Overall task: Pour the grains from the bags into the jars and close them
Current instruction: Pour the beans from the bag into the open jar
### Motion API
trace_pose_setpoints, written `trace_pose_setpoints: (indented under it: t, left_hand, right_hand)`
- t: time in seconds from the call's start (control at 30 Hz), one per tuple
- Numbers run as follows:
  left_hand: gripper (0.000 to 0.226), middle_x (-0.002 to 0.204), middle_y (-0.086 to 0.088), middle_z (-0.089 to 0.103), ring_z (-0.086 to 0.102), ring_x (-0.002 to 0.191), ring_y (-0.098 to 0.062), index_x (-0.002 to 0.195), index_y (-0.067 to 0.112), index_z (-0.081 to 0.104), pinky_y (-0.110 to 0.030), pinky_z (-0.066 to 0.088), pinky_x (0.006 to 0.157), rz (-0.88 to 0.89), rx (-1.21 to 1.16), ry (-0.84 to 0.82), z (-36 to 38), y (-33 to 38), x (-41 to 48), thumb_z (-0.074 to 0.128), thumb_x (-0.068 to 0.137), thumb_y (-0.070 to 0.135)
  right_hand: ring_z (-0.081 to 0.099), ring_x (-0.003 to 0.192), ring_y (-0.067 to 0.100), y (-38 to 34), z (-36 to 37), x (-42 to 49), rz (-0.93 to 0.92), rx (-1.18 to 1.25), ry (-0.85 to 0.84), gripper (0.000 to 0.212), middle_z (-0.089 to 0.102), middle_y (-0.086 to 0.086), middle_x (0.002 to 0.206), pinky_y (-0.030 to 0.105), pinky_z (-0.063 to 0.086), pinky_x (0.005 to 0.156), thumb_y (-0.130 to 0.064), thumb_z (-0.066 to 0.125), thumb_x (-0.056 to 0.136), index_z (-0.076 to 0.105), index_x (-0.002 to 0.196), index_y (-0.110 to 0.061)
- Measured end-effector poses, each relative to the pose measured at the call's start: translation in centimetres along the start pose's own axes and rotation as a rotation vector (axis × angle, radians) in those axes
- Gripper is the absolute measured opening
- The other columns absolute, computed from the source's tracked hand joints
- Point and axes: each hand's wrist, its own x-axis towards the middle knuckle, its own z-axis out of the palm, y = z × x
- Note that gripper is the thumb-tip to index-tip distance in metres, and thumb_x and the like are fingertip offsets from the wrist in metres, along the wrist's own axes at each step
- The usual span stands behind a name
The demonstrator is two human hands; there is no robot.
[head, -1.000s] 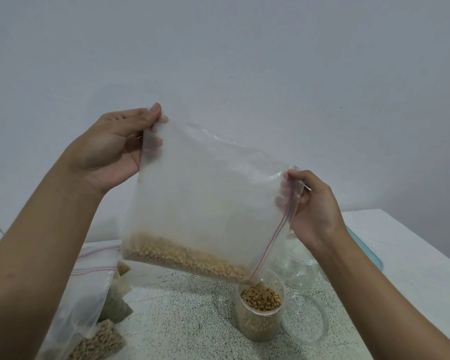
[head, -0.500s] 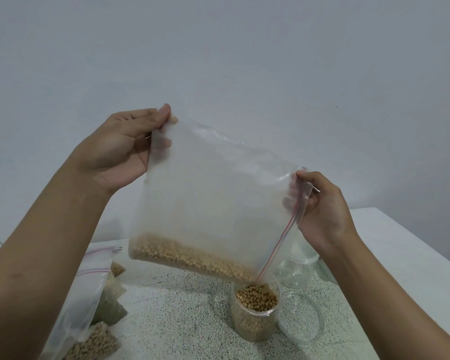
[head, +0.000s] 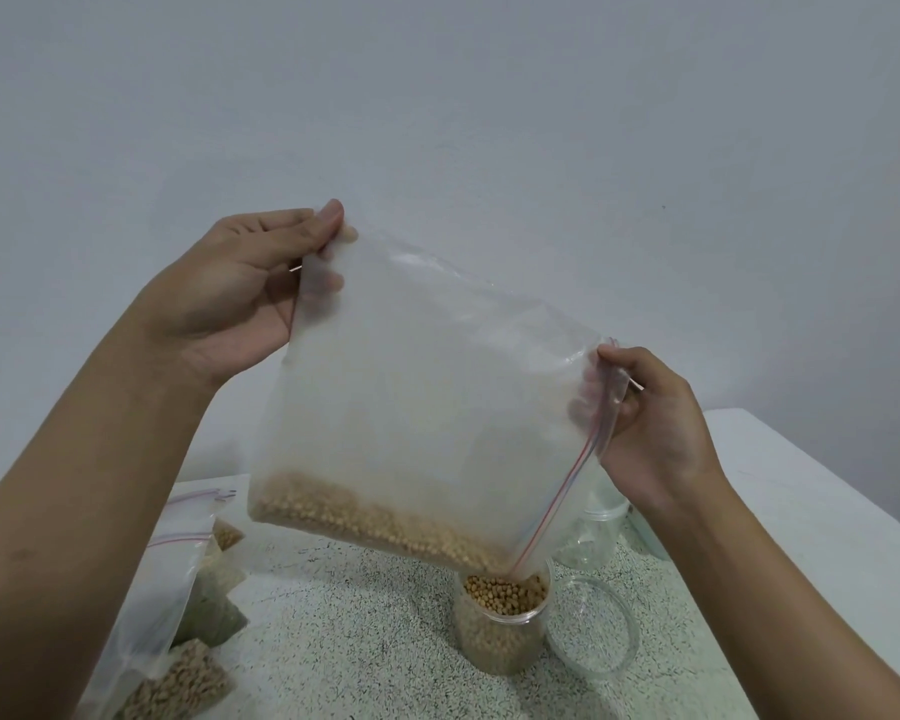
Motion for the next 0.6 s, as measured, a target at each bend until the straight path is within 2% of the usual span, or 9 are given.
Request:
trace_pose_setpoints:
  t: [0.2, 0.4, 0.6]
  left_hand:
    - [0.02, 0.086, 0.0, 0.059, 0.054, 0.087, -0.019, 0.078, 0.018, 0.077, -0.038, 0.042, 0.099, -0.001, -0.003, 0.002, -0.1, 0.2, -0.3, 0.068, 0.088, 0.033]
    - [0.02, 0.085, 0.001, 0.061, 0.056, 0.081, -0.016, 0.078, 0.018, 0.077, -0.037, 0.043, 0.099, 0.001, 0.008, 0.022, -0.5, 0.2, -0.4, 0.068, 0.087, 0.034]
    - [0.02, 0.082, 0.004, 0.062, 0.057, 0.079, -0.014, 0.077, 0.019, 0.077, -0.028, 0.05, 0.086, 0.009, 0.016, 0.023, -1.0, 0.2, -0.1, 0.068, 0.088, 0.034]
  right_hand:
    - [0.057, 0.063, 0.006, 0.2, 0.3, -0.3, -0.01, 0.006, -0.014, 0.018, 0.061, -0.003, 0.076, 0.02, 0.042, 0.052, -0.01, 0.061, 0.093, 0.066, 0.078, -0.019]
    - [0.059, 0.066, 0.005, 0.7, 0.6, -0.4, -0.06, -0.05, -0.027, 0.027, 0.062, -0.005, 0.073, 0.019, 0.046, 0.055, -0.01, 0.061, 0.095, 0.07, 0.071, -0.021]
    - [0.06, 0.066, 0.005, 1.2, 1.0, -0.2, -0.082, -0.051, -0.021, 0.029, 0.062, -0.006, 0.072, 0.019, 0.047, 0.056, -0.009, 0.062, 0.094, 0.072, 0.069, -0.021]
